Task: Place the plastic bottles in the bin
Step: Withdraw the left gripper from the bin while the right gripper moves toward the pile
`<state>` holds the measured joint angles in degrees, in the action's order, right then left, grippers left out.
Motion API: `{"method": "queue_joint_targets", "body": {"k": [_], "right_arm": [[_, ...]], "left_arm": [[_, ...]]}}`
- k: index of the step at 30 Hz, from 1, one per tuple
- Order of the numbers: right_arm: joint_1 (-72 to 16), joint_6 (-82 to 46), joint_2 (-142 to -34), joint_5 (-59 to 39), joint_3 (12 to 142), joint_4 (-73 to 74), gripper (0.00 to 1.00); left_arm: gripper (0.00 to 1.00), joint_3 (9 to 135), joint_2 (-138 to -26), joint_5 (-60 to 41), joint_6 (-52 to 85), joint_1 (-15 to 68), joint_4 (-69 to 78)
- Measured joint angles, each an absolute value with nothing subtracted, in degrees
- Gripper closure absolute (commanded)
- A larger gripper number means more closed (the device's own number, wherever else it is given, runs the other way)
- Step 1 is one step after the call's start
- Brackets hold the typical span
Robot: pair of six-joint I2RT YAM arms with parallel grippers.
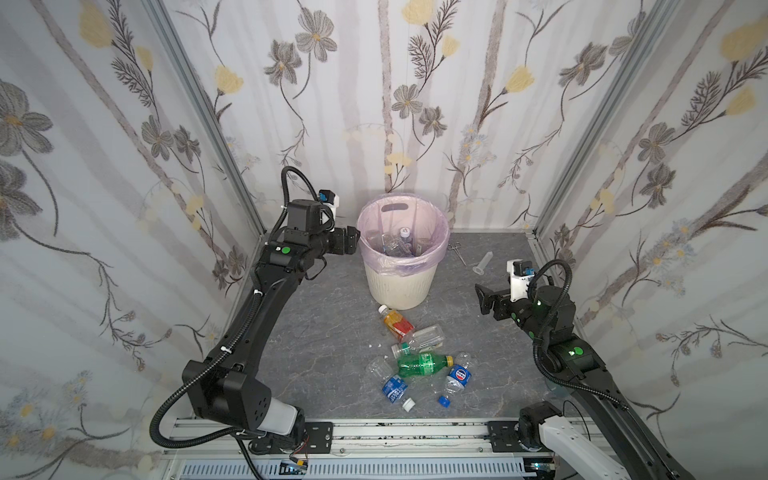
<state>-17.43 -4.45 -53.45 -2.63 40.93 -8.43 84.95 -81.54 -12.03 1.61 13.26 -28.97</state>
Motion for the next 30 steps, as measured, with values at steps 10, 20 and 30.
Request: {"method": "queue_joint_targets", "body": {"k": [10,20,30], "right_arm": [[-19.03,-7.86,-55.05,-4.03,43.18,-14.7,0.01],[-26.33,-22.94,-58.7,1.41,46.81,-29.36,0.03],[-35.66,-39.7,-56.71,3.38,43.51,-43.09,0.07]], "left_arm": [[0.1,65.69,-70.35,-10.74,1.74,10.68,-29.3],[0.1,59.83,-68.18,-10.81,1.96,9.28,-28.8],[0.05,55.61,-68.62,-11.68,1.83,7.66,-26.35]]}}
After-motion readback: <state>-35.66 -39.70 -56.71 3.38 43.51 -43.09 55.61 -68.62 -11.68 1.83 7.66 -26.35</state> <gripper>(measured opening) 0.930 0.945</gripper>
